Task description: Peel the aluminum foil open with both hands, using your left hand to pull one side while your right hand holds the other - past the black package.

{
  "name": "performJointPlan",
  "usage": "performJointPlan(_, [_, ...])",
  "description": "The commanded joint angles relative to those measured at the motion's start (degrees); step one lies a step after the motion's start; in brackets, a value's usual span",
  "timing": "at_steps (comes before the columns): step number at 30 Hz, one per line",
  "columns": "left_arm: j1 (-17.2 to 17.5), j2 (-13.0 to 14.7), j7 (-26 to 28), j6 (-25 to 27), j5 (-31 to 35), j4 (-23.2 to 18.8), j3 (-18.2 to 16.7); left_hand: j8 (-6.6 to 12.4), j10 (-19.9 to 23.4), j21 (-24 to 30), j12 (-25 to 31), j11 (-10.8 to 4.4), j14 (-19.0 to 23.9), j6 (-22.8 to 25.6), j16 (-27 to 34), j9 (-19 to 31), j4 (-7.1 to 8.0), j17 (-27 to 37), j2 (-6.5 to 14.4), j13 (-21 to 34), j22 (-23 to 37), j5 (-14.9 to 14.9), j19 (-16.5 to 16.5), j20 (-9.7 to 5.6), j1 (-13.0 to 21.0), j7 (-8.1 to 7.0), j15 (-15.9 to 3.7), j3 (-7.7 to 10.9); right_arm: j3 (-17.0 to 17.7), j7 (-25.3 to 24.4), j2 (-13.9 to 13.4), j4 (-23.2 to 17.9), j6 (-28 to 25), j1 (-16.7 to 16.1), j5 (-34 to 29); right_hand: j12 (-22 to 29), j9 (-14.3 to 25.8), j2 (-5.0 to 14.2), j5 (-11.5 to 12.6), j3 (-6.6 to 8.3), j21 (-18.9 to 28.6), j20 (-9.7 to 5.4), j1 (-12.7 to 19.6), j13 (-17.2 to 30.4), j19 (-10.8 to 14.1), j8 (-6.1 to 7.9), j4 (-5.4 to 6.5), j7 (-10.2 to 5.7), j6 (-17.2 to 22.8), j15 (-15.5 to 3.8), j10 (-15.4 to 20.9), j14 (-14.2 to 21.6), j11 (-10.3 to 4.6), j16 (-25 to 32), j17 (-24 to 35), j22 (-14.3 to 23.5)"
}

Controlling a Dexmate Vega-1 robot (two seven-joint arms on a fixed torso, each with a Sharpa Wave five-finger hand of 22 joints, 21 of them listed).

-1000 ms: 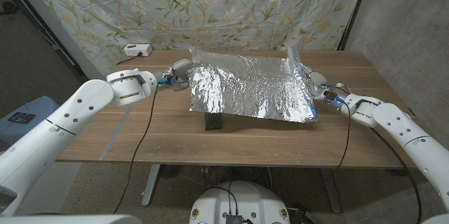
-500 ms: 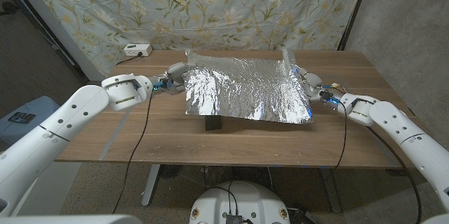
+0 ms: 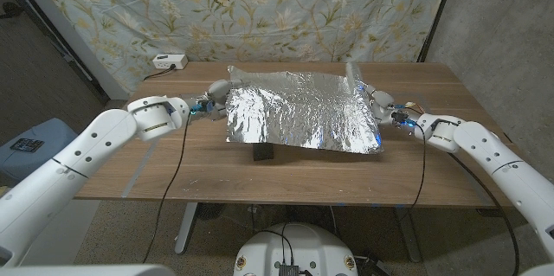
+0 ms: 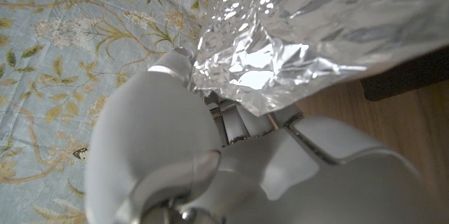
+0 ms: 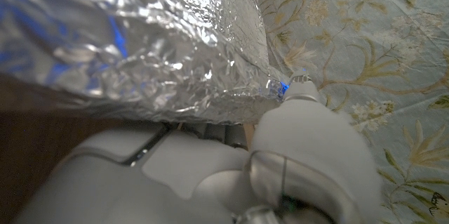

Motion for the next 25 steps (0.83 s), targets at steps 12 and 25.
performJointPlan(12, [-2.8, -1.2, -7.1, 2.0, -1.0, 5.7, 1.9, 0.24, -9.9, -5.2, -10.6, 5.93, -13.1, -6.5, -7.6, -0.6, 0.17, -6.7, -3.8, -4.8, -0.1, -0.8, -5.2, 4.57, -7.4, 1.71, 9.67, -0.30, -1.5, -2.1, -0.8, 0.1, -3.0, 2.1, -0.5, -0.1, -0.1, 0.86, -0.1, -0.30, -0.4, 0.17, 0.3, 0.1, 1.1, 0.36, -0.17, 0.56, 0.5, 0.43, 0.4, 0.6, 0.15, 0.1, -0.1, 0.2])
performJointPlan(25, [-1.2, -1.9, -11.7, 1.2, -0.1, 8.5, 1.1, 0.28, -10.4, -6.4, -12.0, 6.22, -15.2, -7.6, -8.2, -0.6, 0.03, -7.8, -3.5, -5.6, 0.0, -0.8, -6.3, 5.67, -8.2, 1.52, 10.98, 0.01, -3.7, -3.3, -0.7, 1.4, -6.0, 4.7, -1.3, -0.1, -0.1, 0.79, -0.3, -0.48, -0.7, 0.20, 0.3, 0.2, 1.3, 0.33, -0.27, 0.66, 0.5, 0.42, 0.4, 0.6, 0.34, 0.0, -0.2, 0.2])
